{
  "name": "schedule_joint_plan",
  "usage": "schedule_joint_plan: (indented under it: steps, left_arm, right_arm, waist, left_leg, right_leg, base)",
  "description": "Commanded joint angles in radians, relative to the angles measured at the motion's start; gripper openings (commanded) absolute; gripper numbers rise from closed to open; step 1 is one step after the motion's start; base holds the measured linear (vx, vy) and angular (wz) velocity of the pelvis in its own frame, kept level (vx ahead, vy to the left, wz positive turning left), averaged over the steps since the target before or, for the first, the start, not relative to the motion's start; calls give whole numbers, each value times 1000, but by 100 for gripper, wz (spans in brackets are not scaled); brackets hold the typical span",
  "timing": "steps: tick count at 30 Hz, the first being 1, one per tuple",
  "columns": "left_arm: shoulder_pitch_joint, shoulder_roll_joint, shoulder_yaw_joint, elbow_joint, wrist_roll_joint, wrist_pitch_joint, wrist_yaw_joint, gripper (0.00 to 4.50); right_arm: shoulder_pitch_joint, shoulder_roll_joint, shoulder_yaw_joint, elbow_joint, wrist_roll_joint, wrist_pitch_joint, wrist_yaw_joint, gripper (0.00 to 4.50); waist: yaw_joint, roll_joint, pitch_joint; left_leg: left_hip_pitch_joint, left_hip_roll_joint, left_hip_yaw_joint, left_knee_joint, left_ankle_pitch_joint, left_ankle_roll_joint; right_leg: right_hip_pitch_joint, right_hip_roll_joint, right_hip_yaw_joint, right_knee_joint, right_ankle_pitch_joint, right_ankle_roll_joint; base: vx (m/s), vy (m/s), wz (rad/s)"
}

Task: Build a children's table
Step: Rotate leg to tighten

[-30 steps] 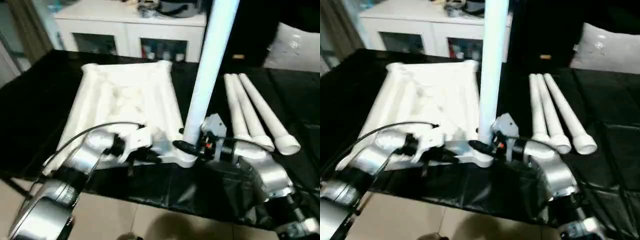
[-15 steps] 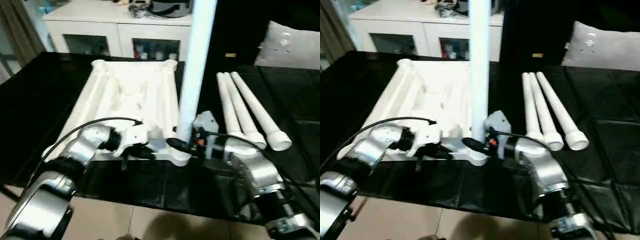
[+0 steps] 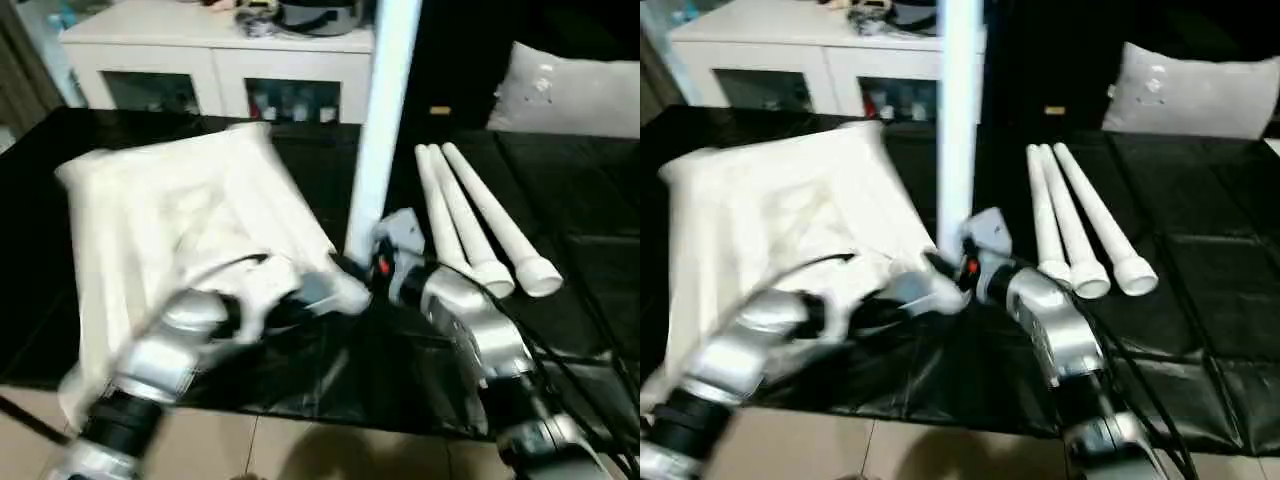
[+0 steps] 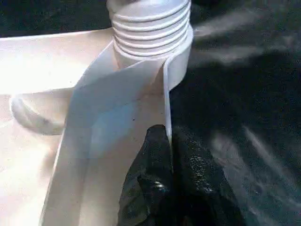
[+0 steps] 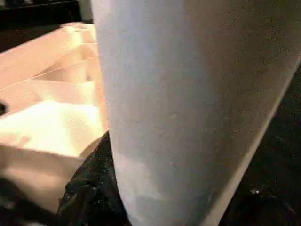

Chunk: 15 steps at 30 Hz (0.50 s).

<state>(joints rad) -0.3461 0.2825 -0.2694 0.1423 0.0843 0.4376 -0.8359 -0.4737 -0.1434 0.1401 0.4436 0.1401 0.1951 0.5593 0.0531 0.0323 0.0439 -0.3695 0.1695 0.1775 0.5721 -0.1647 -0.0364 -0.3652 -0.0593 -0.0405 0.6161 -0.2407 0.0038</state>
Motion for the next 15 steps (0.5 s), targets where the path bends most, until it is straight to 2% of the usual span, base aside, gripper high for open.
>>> schedule_joint_plan:
  steps: [1, 2, 6, 12, 13, 15]
  left_arm:
    - [-44, -3, -6, -37, 8, -21, 25, 0]
    - [-57, 9, -4, -23, 24, -23, 39, 0]
    - [-64, 26, 0, -27, 46, -7, 48, 0]
    - [-68, 53, -16, -29, 47, -2, 50, 0]
    - [-69, 54, -17, -28, 46, -4, 49, 0]
    - [-74, 54, -15, -20, 46, -12, 50, 0]
  right_arm:
    - [53, 1, 34, 107, -44, 63, -11, 193]
    - [57, 4, 37, 106, -44, 59, -4, 193]
    - [58, 12, 33, 119, -46, 45, -7, 193]
    - [41, 18, 20, 167, -52, 6, -30, 193]
    - [39, 18, 18, 169, -53, 3, -34, 193]
    - [37, 18, 9, 175, -53, -1, -36, 193]
  waist:
    - [5, -1, -31]
    - [9, 0, -33]
    - [10, 2, -32]
    - [8, -1, -30]
    - [7, -8, -30]
    - [7, -5, -29]
  left_leg:
    - [25, 63, -45, -87, -505, -59]
    - [19, 63, -44, -92, -479, -55]
    - [23, 63, -42, -91, -485, -58]
    - [23, 62, -42, -91, -496, -56]
    - [22, 63, -41, -91, -494, -55]
    - [24, 63, -43, -92, -504, -58]
  right_leg:
    - [-11, -93, 52, -120, -507, -127]
    - [-6, -91, 51, -116, -447, -130]
    - [-9, -93, 54, -114, -414, -145]
    - [-10, -95, 53, -117, -445, -145]
    - [-10, -94, 53, -118, -450, -142]
    - [-13, -94, 54, -119, -469, -136]
  base:
    - [0, 0, 0]
    - [0, 0, 0]
    - [0, 0, 0]
    - [0, 0, 0]
    - [0, 0, 0]
    - [0, 0, 0]
